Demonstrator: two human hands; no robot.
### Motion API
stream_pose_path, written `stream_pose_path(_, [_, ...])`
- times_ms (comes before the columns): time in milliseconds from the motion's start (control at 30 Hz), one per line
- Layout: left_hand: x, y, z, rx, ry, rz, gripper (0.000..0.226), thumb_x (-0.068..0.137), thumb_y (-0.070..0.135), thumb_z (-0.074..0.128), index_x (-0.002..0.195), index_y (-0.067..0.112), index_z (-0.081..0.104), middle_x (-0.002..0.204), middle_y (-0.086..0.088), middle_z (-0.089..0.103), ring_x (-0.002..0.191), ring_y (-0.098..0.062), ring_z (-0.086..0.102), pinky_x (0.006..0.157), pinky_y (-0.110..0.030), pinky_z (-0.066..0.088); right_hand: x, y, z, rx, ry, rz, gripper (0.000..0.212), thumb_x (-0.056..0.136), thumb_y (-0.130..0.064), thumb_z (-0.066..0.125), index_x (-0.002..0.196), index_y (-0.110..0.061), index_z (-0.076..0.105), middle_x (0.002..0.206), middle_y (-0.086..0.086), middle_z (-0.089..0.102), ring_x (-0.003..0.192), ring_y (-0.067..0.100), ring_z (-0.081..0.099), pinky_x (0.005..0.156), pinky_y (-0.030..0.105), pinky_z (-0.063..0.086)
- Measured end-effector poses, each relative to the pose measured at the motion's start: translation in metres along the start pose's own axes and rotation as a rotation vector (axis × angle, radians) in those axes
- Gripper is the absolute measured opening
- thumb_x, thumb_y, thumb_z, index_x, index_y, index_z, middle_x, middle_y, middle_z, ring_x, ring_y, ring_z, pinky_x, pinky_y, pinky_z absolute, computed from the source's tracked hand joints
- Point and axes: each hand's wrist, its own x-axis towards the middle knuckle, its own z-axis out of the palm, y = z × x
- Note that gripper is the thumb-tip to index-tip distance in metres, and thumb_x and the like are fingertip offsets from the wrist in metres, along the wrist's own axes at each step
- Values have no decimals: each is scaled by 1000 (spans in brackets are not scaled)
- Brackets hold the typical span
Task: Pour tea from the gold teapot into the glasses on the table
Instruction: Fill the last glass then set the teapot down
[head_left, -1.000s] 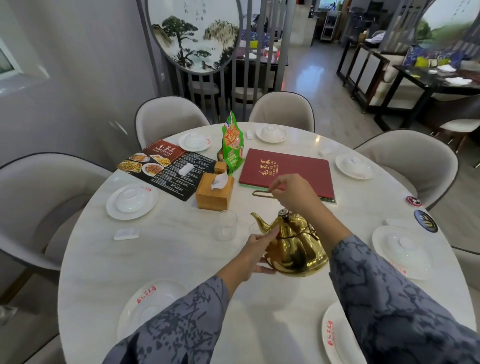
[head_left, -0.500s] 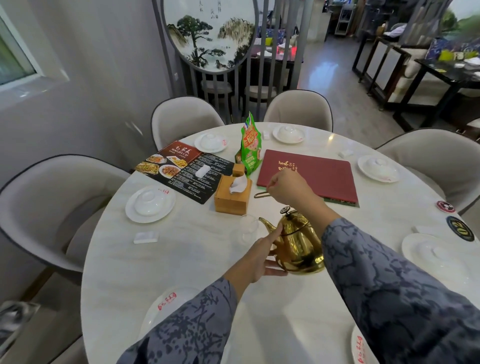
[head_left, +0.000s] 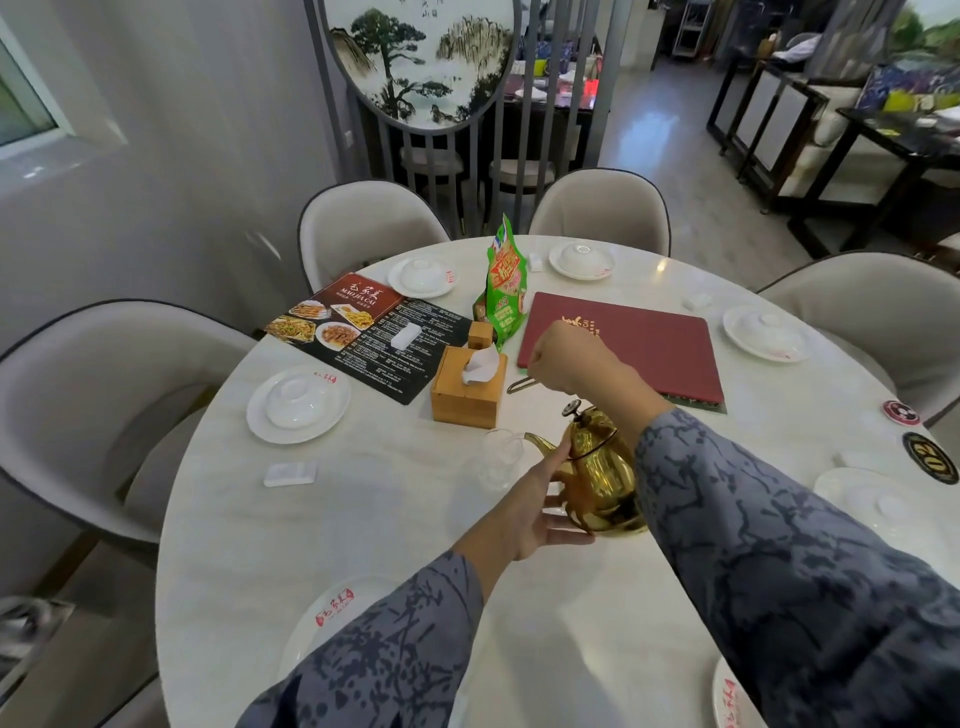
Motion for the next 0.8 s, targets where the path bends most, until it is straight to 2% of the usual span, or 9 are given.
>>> stream_pose_path(67, [0, 0, 1, -12, 0, -2, 64, 83, 66, 57, 132, 28, 40, 130, -11, 45, 113, -36, 55, 83, -47, 59, 1, -1, 0, -2, -12, -4, 11, 83, -1, 53, 85, -2, 64, 66, 10, 54, 55, 26, 50, 50, 28, 39])
stream_pose_path(267, [-1, 0, 2, -40, 10, -6, 68, 83, 65, 59, 135, 27, 39, 132, -11, 45, 116, -38, 55, 75, -45, 61, 0, -2, -1, -30, -14, -24, 9, 83, -1, 54, 74, -4, 55, 62, 9, 49, 52, 25, 46, 48, 27, 36])
stream_pose_path(467, [-3, 1, 5, -54, 8, -8, 63, 83, 64, 59, 131, 28, 40, 129, -11, 46, 111, -37, 56, 78, -46, 59, -1, -2, -2, -22, -14, -27, 6, 84, -3, 55, 79, -4, 56, 65, 8, 50, 58, 26, 49, 49, 28, 36])
stream_pose_path(600, [-4, 0, 6, -63, 3, -14, 61, 83, 63, 60, 128, 27, 40, 129, -11, 46, 112, -37, 55, 84, -49, 58, -3, -3, -3, -28, -16, -15, 16, 85, -3, 54, 71, -7, 48, 64, 8, 49, 56, 25, 47, 48, 28, 34])
stream_pose_path(800, [-4, -1, 8, -64, -2, -15, 60, 83, 63, 60, 128, 27, 40, 146, -15, 42, 110, -37, 55, 82, -49, 58, -11, -5, -8, -38, -20, -16, 25, 82, 2, 49, 62, -9, 40, 61, 8, 44, 51, 22, 40, 47, 27, 29])
